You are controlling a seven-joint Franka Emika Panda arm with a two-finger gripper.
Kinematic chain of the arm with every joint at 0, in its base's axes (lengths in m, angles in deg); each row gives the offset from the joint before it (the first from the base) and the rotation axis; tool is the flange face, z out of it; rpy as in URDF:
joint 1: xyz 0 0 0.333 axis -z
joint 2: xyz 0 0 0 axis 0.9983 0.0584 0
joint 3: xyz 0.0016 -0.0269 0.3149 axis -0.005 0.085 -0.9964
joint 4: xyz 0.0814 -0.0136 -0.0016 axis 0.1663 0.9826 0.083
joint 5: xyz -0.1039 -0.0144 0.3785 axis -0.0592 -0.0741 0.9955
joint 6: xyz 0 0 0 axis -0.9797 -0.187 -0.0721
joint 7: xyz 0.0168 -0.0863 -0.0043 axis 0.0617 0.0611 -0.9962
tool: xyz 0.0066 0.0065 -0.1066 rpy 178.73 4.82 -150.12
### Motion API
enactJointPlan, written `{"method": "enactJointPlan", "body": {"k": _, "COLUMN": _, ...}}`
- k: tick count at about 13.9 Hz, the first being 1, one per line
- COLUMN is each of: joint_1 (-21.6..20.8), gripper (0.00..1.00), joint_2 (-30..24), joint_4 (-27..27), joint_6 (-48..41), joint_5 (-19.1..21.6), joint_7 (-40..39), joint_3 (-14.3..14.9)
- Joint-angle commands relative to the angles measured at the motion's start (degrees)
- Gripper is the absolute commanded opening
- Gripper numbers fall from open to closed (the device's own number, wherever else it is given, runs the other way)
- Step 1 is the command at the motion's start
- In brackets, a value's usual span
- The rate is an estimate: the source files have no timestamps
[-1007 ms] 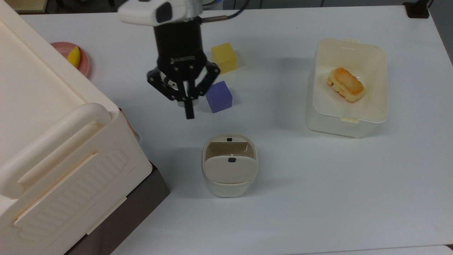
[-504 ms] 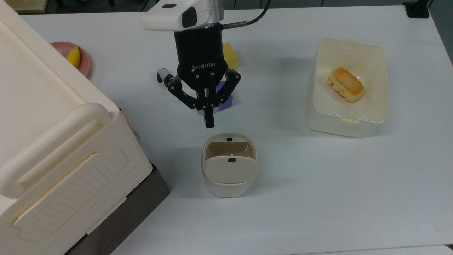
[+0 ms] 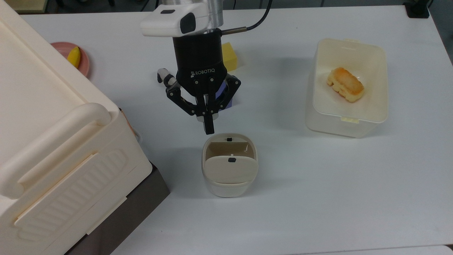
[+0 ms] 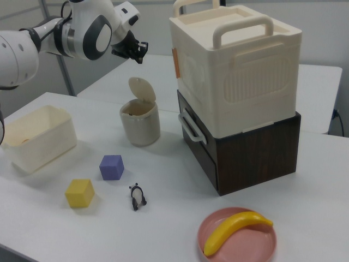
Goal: Close the trash can
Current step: 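Position the gripper above the raised lid of the trash can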
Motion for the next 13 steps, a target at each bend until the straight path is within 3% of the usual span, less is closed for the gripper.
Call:
{"method": "enactJointPlan", "body": {"k": 1, "joint_1": -0.61, "gripper": 0.00, "joint_2": 0.28, "joint_4": -0.86, "joint_6": 1.01, "joint_5": 2.13, "joint_7": -1.22, "joint_3": 0.24}}
{"method": "enactJointPlan", "body": {"k": 3, "joint_1": -1.04, "gripper": 0.00, "joint_2": 0.19, "joint_4": -0.94, "joint_6": 1.01, "joint_5": 2.13, "joint_7": -1.22, "joint_3": 0.24}}
{"method": "enactJointPlan", "body": {"k": 5, "joint_1": -4.29, "gripper": 0.00, "joint_2": 0.63, "joint_4": -1.90, "joint_6": 1.01, "joint_5": 2.04, "joint_7": -1.22, "joint_3": 1.38}}
{"method": "enactJointPlan", "body": {"k": 13, "joint_1": -4.30, "gripper": 0.00, "joint_2": 2.47, "joint_4": -2.61, "joint_6": 2.50, "joint_5": 2.04, "joint_7": -1.74, "joint_3": 1.29}}
